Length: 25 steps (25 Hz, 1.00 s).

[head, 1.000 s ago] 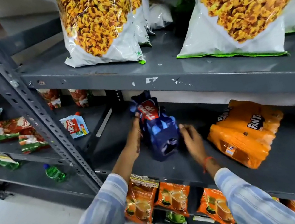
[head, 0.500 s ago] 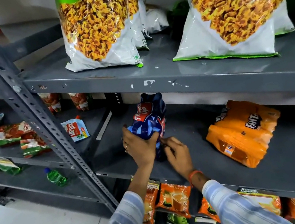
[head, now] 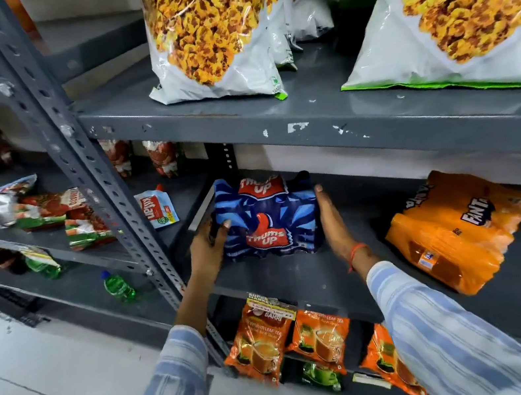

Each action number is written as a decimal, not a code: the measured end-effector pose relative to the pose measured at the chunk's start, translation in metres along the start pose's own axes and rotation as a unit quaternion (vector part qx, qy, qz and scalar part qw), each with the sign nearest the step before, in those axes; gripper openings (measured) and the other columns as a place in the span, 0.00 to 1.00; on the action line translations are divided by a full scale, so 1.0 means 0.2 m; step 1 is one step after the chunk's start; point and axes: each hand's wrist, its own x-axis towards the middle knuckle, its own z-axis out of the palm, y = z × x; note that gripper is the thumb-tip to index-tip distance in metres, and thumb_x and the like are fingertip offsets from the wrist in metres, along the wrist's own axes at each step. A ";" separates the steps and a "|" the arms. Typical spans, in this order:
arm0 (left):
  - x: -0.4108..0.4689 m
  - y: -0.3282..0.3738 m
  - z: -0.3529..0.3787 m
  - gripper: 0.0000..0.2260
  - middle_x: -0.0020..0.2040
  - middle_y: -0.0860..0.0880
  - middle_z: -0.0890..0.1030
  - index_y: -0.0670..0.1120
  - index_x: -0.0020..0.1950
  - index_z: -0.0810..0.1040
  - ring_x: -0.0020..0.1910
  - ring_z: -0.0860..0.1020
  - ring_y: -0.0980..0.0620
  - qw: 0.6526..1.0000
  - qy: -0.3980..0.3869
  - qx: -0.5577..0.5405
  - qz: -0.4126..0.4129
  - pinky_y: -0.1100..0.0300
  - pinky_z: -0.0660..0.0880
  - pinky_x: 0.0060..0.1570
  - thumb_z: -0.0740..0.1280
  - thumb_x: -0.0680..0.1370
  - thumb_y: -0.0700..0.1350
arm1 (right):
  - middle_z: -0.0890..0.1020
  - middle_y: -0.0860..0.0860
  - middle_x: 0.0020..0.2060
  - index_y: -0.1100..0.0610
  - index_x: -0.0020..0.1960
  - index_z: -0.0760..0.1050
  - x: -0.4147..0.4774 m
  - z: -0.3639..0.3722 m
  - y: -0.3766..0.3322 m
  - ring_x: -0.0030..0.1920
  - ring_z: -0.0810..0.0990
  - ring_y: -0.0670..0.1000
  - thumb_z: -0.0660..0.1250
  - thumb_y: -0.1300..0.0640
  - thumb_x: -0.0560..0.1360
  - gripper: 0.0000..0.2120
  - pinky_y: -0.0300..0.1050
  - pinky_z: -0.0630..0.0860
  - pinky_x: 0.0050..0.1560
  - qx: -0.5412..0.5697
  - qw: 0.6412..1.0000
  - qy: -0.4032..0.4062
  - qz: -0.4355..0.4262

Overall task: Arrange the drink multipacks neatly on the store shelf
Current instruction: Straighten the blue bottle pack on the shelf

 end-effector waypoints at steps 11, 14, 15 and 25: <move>-0.17 -0.10 -0.19 0.18 0.60 0.47 0.77 0.43 0.69 0.68 0.58 0.75 0.49 0.996 0.080 -0.035 -0.033 0.57 0.70 0.55 0.58 0.81 0.49 | 0.52 0.46 0.78 0.44 0.77 0.46 -0.34 0.33 0.18 0.78 0.51 0.51 0.44 0.28 0.69 0.40 0.56 0.55 0.77 -0.097 0.993 0.033 -0.067; -0.19 -0.10 -0.20 0.19 0.64 0.41 0.77 0.41 0.69 0.68 0.62 0.75 0.41 0.996 0.077 -0.028 -0.037 0.51 0.72 0.61 0.57 0.81 0.49 | 0.55 0.47 0.77 0.44 0.76 0.49 -0.37 0.37 0.19 0.77 0.55 0.52 0.47 0.31 0.72 0.36 0.60 0.59 0.76 -0.070 0.994 0.052 -0.069; -0.20 -0.10 -0.20 0.20 0.66 0.39 0.75 0.41 0.70 0.66 0.65 0.73 0.40 0.996 0.070 -0.031 -0.044 0.48 0.71 0.65 0.56 0.81 0.49 | 0.56 0.47 0.77 0.44 0.76 0.50 -0.37 0.37 0.19 0.77 0.56 0.52 0.48 0.31 0.73 0.36 0.61 0.61 0.74 -0.058 0.994 0.056 -0.068; -0.40 0.18 0.15 0.32 0.77 0.47 0.35 0.51 0.75 0.33 0.77 0.35 0.50 0.944 0.112 0.288 0.112 0.55 0.32 0.74 0.43 0.78 0.64 | 0.59 0.49 0.77 0.49 0.75 0.57 -0.39 0.20 0.05 0.77 0.56 0.48 0.55 0.47 0.80 0.24 0.49 0.56 0.77 -0.116 0.972 0.133 -0.156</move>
